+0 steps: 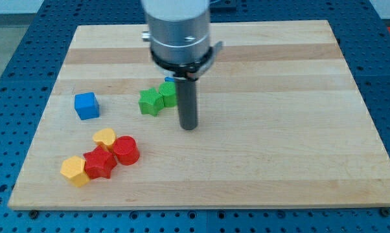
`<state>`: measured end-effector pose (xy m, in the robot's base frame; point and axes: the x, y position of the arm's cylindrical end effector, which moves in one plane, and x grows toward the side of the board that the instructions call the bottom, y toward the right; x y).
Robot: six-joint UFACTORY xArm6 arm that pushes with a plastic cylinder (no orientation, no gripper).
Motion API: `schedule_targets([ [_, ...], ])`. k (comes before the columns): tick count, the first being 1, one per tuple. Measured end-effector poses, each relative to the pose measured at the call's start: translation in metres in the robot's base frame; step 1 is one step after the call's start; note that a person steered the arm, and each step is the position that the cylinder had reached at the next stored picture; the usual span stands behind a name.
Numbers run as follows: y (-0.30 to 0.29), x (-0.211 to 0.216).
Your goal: Place the blue triangle to the top left of the green blocks
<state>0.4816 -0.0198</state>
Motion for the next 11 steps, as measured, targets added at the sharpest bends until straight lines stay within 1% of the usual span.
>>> schedule_targets([
  [1,0.006,-0.005],
  [2,0.009,-0.052],
  [4,-0.005,-0.064],
  [6,-0.075,-0.129],
  [7,-0.078,-0.129],
  [8,-0.069,-0.127],
  [9,-0.040,-0.131],
  [10,-0.031,-0.155],
  [11,-0.043,-0.172],
])
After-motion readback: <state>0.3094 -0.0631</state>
